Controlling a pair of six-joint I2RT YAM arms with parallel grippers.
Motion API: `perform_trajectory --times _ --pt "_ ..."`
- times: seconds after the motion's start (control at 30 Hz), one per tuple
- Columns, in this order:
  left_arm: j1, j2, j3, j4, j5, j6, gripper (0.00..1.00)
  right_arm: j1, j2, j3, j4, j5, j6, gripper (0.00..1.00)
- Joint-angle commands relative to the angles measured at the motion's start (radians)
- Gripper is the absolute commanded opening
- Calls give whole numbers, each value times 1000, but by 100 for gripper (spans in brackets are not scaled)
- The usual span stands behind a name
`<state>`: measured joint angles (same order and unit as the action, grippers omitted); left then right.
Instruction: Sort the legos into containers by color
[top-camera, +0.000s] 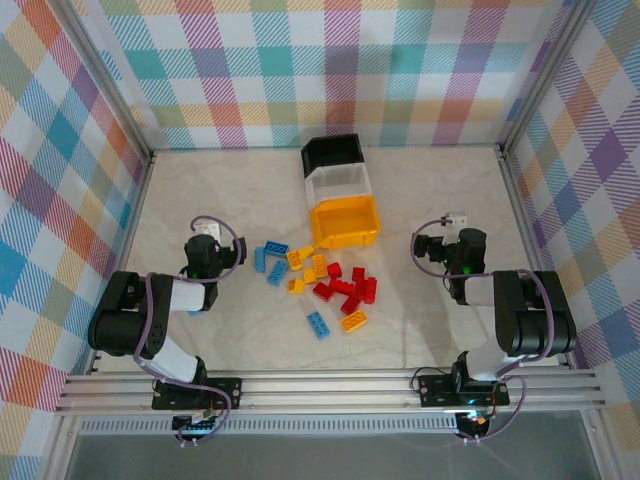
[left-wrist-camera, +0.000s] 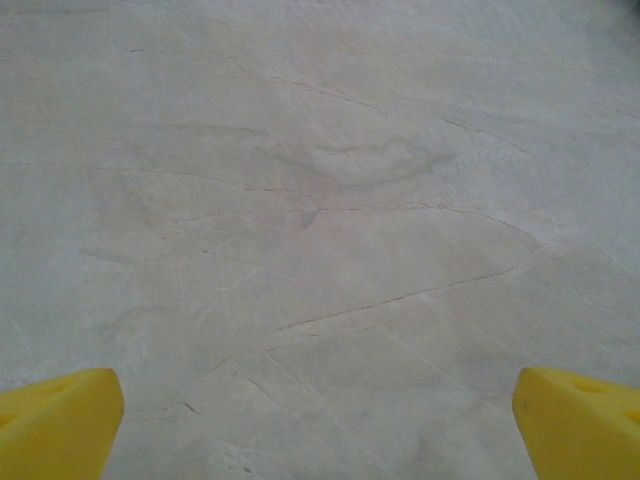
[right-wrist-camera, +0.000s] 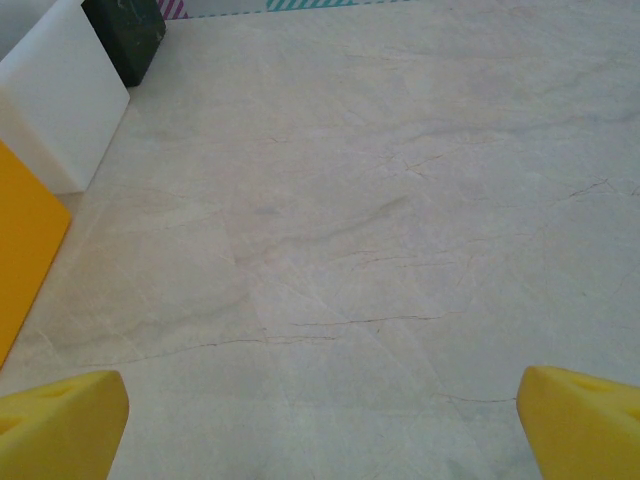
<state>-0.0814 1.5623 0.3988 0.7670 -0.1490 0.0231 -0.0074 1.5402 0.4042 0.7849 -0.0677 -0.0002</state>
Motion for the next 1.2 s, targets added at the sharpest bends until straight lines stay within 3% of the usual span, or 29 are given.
perform_trajectory --times 0.0,0.2,0.27,0.33,0.4,0.53,0.7,0.83,1.17 --pt "6 1 18 43 8 -5 100 0 -8 15 28 -1 14 100" --pt "6 -3 16 49 9 -4 100 5 -31 37 -21 49 21 100" --pt "5 -46 47 -43 -8 -10 100 7 -90 126 -232 77 29 100" --pt "3 -97 153 -293 -92 -55 100 13 -126 239 -440 89 42 100" --pt "4 -128 220 -436 -136 -107 100 14 -148 358 -646 52 109 100" --pt "5 -223 286 -637 -89 -257 100 37 -82 629 -1049 -73 259 100" --pt "-13 -208 476 -986 78 -410 100 200 82 920 -1430 -57 220 100" --pt "-54 -208 518 -1093 128 -440 100 283 178 1023 -1516 -23 202 98" --pt "-78 -384 474 -1229 129 -460 100 354 420 1196 -1630 37 192 79"
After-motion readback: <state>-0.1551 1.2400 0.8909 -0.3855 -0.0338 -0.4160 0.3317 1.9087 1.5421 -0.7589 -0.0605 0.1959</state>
